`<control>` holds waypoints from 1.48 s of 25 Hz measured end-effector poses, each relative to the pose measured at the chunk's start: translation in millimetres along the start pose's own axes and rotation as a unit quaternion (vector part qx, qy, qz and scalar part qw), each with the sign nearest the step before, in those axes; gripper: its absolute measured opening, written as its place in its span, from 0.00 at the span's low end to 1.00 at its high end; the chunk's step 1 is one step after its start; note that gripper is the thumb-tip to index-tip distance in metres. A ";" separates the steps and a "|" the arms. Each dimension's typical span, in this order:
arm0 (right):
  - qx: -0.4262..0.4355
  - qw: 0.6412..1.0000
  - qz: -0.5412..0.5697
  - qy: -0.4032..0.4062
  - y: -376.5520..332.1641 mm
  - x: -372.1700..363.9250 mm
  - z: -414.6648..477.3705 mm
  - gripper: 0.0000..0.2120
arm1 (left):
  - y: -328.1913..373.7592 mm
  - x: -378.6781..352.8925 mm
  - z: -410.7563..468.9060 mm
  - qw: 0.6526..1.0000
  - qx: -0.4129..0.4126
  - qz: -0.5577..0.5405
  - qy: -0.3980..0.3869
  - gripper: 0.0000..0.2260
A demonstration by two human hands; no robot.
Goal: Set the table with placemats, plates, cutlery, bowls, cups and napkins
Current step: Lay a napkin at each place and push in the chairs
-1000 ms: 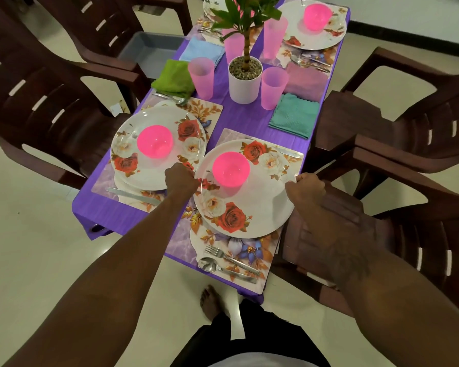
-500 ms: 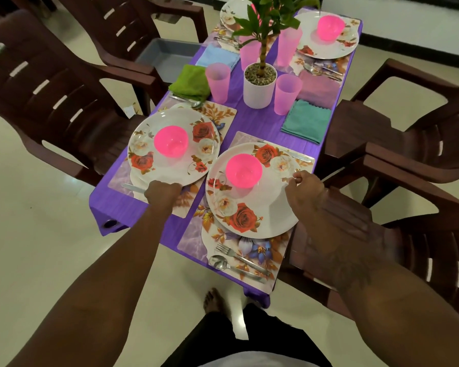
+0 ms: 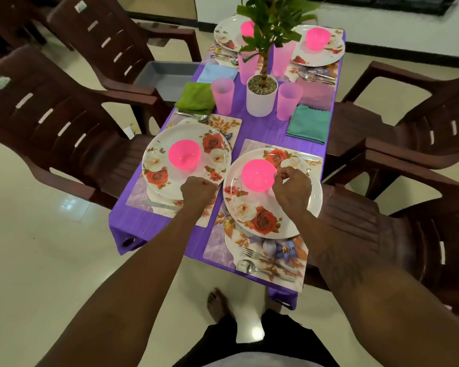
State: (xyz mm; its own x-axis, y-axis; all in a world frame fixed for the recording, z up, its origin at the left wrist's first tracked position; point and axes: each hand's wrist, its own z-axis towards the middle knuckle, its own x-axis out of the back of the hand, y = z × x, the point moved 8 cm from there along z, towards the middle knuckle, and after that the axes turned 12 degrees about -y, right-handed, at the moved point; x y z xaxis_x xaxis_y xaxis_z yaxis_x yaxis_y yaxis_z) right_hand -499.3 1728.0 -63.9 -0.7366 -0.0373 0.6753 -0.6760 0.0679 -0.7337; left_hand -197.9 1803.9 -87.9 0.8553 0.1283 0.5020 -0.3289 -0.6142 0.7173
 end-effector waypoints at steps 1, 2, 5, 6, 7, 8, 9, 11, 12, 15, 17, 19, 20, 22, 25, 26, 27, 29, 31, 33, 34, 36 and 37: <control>-0.003 1.000 0.002 0.003 -0.2 -1.3 -2.2 0.06 | 1.4 -2.3 2.8 1.000 -0.010 0.019 -0.006 0.09; -0.008 1.000 0.004 0.009 1.4 -1.3 -4.9 0.06 | 2.8 -4.1 4.9 0.999 -0.019 0.035 -0.011 0.09; -0.025 0.999 0.010 0.020 2.6 1.8 -6.4 0.06 | 12.9 -4.6 9.8 0.995 -0.047 0.093 -0.007 0.10; -0.031 0.999 0.011 0.022 2.6 3.2 -4.5 0.06 | 16.3 -6.6 13.5 0.993 -0.056 0.104 -0.009 0.11; -0.036 0.999 0.009 0.024 3.6 4.6 -2.0 0.07 | 18.8 -10.2 18.6 0.992 -0.060 0.108 -0.016 0.11; -0.040 0.999 0.008 0.022 5.9 5.1 -0.3 0.07 | 20.4 -14.8 22.4 0.992 -0.062 0.102 -0.027 0.11; -0.042 0.999 0.006 0.020 7.5 4.8 0.9 0.07 | 21.8 -18.5 24.8 0.994 -0.062 0.087 -0.035 0.11; -0.044 0.999 -0.004 0.014 10.2 6.3 5.1 0.08 | 25.3 -26.0 25.6 0.994 -0.072 0.077 -0.042 0.10; -0.044 0.999 -0.007 0.014 11.2 8.9 8.7 0.08 | 27.3 -29.9 24.3 0.993 -0.075 0.083 -0.045 0.09; -0.042 0.999 0.006 0.015 10.4 15.0 24.7 0.07 | 37.8 -39.1 25.5 0.991 -0.087 0.083 -0.050 0.09; -0.033 0.999 0.014 0.008 5.5 19.0 39.7 0.06 | 48.6 -45.0 32.0 0.991 -0.093 0.083 -0.044 0.11; -0.026 0.999 0.018 0.006 3.5 22.4 54.2 0.07 | 62.4 -50.9 36.6 0.992 -0.091 0.076 -0.036 0.10; -0.025 0.999 0.018 0.006 3.8 24.1 61.2 0.07 | 70.8 -54.2 39.1 0.992 -0.092 0.076 -0.033 0.10; -0.024 1.000 0.019 0.008 7.3 28.7 79.7 0.07 | 90.2 -62.3 46.0 0.991 -0.104 0.080 -0.029 0.09; -0.005 0.999 0.027 0.017 0.9 38.7 115.9 0.11 | 114.3 -72.7 61.0 0.990 -0.109 0.084 -0.025 0.10; 0.002 1.000 0.028 0.012 -5.2 40.8 127.9 0.13 | 120.9 -76.3 66.2 0.990 -0.109 0.082 -0.026 0.10; 0.011 1.000 0.022 0.008 -12.6 42.8 140.4 0.16 | 128.6 -81.2 71.8 0.990 -0.109 0.082 -0.026 0.10; 0.026 1.000 0.000 -0.002 -25.1 43.7 162.4 0.20 | 145.2 -89.7 78.3 0.990 -0.114 0.080 -0.023 0.09; 0.033 0.999 -0.034 -0.025 -31.8 38.2 186.0 0.25 | 163.4 -98.3 86.5 0.989 -0.125 0.071 -0.030 0.09; 0.040 0.995 -0.079 -0.054 -34.0 29.1 210.6 0.29 | 178.7 -104.4 95.7 0.990 -0.125 0.055 -0.032 0.09; 0.045 0.991 -0.104 -0.066 -34.5 24.8 220.7 0.31 | 183.6 -105.7 100.0 0.991 -0.123 0.050 -0.030 0.09; 0.048 0.985 -0.140 -0.087 -34.0 18.5 237.9 0.31 | 187.3 -105.4 109.7 0.992 -0.117 0.049 -0.019 0.09; 0.046 0.984 -0.146 -0.096 -32.4 16.4 244.6 0.30 | 185.5 -104.7 114.4 0.992 -0.114 0.052 -0.012 0.09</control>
State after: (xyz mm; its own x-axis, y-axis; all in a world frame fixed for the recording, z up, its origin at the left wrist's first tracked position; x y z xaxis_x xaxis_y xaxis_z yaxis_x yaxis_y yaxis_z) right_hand -494.0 1481.4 -47.4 -0.4941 -0.2295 0.8386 -0.8521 -0.0635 -0.5194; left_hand -302.7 1587.5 -62.6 0.8211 0.0528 0.5684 -0.4950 -0.4299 0.7551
